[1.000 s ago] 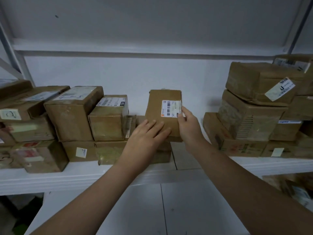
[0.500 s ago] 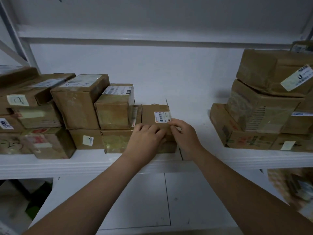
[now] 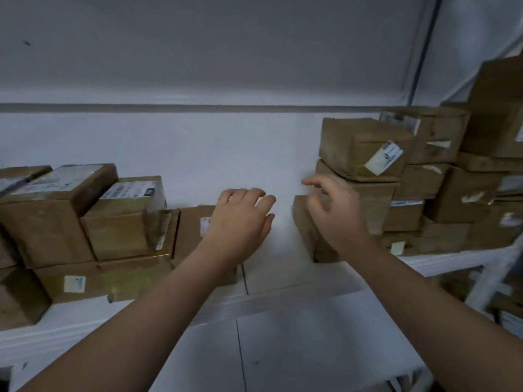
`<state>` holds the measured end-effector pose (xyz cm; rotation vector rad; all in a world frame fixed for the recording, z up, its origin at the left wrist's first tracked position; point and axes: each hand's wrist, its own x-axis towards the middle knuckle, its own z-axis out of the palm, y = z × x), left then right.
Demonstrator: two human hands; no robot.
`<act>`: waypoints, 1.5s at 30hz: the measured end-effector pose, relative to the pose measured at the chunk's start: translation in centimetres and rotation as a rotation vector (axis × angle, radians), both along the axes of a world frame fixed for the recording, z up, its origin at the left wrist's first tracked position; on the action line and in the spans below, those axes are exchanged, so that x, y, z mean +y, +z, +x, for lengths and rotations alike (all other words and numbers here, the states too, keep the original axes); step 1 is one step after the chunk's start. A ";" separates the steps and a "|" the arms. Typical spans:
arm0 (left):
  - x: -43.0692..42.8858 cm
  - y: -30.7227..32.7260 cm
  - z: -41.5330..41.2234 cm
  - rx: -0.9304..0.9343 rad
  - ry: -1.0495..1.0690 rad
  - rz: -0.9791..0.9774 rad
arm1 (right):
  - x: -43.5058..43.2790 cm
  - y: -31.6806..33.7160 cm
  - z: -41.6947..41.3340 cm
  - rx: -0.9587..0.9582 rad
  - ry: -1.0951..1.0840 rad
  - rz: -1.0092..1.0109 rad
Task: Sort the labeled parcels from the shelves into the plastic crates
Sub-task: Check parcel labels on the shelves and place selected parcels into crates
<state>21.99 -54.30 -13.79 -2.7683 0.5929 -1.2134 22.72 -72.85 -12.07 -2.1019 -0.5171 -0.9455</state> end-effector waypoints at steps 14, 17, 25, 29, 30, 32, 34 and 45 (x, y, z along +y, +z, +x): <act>-15.7 9.6 5.6 0.146 -0.071 -0.208 | -15.2 6.6 1.9 0.154 -0.205 0.089; -16.5 9.1 6.3 0.233 -0.079 -0.259 | -16.1 6.4 3.1 0.280 -0.148 0.135; -17.7 6.4 4.4 0.135 -0.330 -0.962 | -14.2 4.7 2.9 0.242 0.247 0.305; -16.8 6.5 3.0 0.166 -0.339 -1.317 | -12.7 4.4 1.7 0.176 0.475 0.335; -16.5 6.8 2.7 0.160 -0.301 -1.358 | -12.2 4.3 1.4 0.178 0.526 0.339; -15.7 7.5 2.1 0.152 -0.222 -1.389 | -11.1 4.1 1.0 0.148 0.592 0.351; -14.8 8.1 1.7 0.161 -0.207 -1.439 | -9.9 4.1 0.7 0.118 0.624 0.362; -10.0 7.1 -0.7 0.206 -0.551 -1.609 | -3.9 4.4 1.5 0.625 0.747 0.754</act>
